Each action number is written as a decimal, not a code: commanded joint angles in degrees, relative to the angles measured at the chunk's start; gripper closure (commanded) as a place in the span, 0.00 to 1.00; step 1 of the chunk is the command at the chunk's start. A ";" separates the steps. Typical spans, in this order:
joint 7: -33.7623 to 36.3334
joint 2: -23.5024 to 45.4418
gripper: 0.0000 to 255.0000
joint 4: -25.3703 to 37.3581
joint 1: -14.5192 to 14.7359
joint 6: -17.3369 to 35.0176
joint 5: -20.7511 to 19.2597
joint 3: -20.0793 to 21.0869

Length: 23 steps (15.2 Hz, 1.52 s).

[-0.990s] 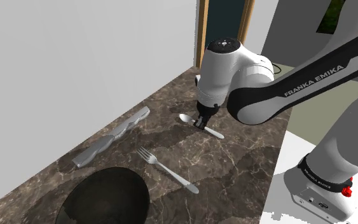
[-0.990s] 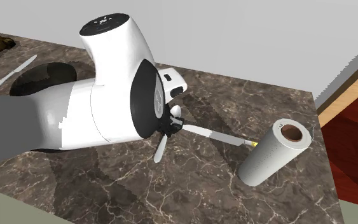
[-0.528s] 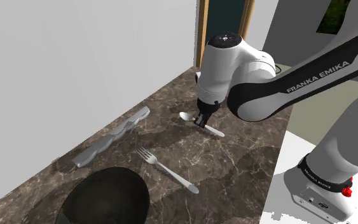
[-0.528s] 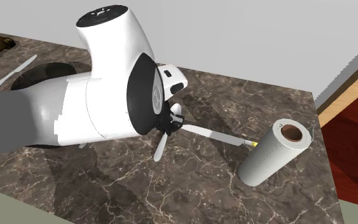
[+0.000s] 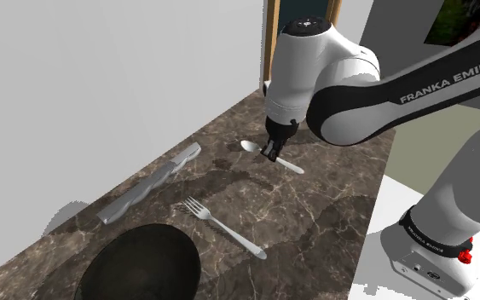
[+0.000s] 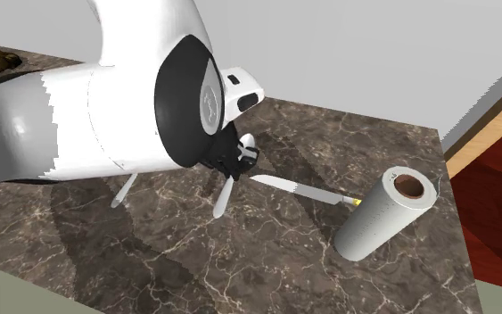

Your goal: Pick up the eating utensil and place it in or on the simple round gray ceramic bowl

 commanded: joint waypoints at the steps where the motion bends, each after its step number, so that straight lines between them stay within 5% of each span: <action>1: -0.72 -1.19 1.00 1.03 0.30 -2.18 0.44 -0.58; 23: -2.83 -6.45 1.00 13.50 1.41 -19.68 1.72 -2.76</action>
